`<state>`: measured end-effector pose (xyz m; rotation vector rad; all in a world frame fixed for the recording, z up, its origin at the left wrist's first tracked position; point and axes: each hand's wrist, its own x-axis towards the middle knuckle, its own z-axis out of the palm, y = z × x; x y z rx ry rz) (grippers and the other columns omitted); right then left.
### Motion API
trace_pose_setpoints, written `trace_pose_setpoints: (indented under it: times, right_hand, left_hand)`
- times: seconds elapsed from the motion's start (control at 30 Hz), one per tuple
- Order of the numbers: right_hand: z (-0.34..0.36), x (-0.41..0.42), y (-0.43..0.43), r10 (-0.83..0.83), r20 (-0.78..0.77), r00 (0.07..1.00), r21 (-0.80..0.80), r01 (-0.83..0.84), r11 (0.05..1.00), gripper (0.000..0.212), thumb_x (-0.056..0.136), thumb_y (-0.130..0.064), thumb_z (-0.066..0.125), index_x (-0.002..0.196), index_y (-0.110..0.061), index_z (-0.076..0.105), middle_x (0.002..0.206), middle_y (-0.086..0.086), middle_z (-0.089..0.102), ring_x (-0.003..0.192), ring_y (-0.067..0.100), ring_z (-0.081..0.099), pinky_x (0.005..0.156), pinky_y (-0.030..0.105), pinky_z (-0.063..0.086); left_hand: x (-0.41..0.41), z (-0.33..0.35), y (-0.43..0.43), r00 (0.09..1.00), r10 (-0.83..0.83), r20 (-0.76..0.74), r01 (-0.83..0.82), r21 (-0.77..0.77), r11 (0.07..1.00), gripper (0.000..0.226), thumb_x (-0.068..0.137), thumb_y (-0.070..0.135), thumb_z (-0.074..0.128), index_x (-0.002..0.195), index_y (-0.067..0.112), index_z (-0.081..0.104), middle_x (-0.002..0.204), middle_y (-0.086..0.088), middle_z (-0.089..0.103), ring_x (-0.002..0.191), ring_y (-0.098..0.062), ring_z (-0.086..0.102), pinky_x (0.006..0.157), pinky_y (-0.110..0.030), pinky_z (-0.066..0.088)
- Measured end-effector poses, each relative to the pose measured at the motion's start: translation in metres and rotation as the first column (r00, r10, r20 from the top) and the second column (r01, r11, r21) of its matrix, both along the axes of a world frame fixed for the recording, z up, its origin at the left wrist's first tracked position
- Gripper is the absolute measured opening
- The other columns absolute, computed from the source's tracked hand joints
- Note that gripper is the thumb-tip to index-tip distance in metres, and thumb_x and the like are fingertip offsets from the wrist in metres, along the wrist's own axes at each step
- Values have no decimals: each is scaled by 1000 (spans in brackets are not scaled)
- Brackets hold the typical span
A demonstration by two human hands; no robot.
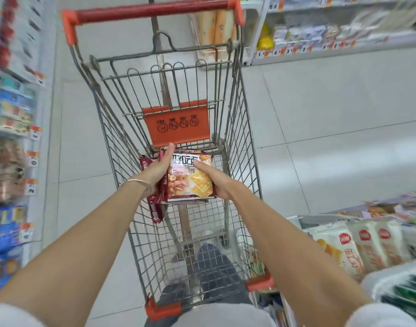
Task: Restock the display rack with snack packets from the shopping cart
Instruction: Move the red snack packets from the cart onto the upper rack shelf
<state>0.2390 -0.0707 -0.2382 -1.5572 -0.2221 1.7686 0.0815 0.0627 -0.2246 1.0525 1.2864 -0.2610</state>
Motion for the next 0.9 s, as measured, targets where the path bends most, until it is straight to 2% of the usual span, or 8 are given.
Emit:
trace_pose_setpoints:
  times: [0.13,0.3,0.4,0.5,0.67,0.77,0.8,0.9]
  right_hand:
    - [53,0,-7,22,80,997,37,-25,999,53,91,-59,58,120,-15,62,95,-1,73,82,13,70,79,29,51]
    - [126,-11,-33,-99,127,987,132,82,988,38,94,-51,59,108,-15,62,93,2,73,78,15,70,75,29,54]
    - [167,-25,-58,-185,186,965,183,152,971,30,93,-39,66,107,-13,64,102,6,72,86,20,68,87,33,55]
    - [210,-39,-93,-305,232,924,252,246,936,20,92,-28,69,102,-11,66,97,7,73,80,18,69,79,30,58]
    - [285,-57,-174,-551,356,755,387,418,822,12,90,-27,70,91,-15,71,91,2,75,88,19,68,100,37,51]
    - [335,-69,-237,-642,418,643,448,469,761,12,92,-26,68,91,-15,70,80,-4,75,74,11,71,86,27,57]
    - [351,-72,-259,-665,453,594,461,482,745,17,91,-30,70,95,-14,69,82,-4,76,74,9,72,82,25,58]
    - [395,-80,-320,-694,586,417,470,523,711,70,63,-62,83,116,-18,69,109,-2,75,106,17,69,105,41,48]
  left_hand:
    - [4,68,-26,998,-62,-6,63,155,986,123,57,77,80,151,11,37,160,-12,30,145,-34,35,116,-58,30]
    - [5,132,-51,990,-89,108,46,348,936,124,73,72,68,157,2,10,164,-17,19,150,-32,25,120,-46,24]
    - [2,164,-66,972,-136,192,45,416,908,123,74,75,65,158,3,12,163,-17,24,148,-33,28,119,-46,25]
    - [2,205,-91,926,-227,300,60,478,876,113,80,68,67,157,2,18,156,-15,38,142,-30,39,116,-40,30]
    - [30,260,-130,836,-430,342,206,531,822,121,45,92,71,139,18,53,138,-8,60,124,-31,59,106,-43,46]
    - [37,322,-189,699,-557,448,272,554,787,77,60,77,78,109,18,67,110,-7,72,99,-25,69,94,-36,54]
    - [36,345,-213,646,-609,460,302,579,758,64,67,69,78,103,17,69,105,-7,74,92,-23,71,90,-34,56]
    - [54,392,-273,504,-713,487,304,673,675,38,83,56,72,89,19,70,90,-3,74,67,-11,66,62,-20,52]
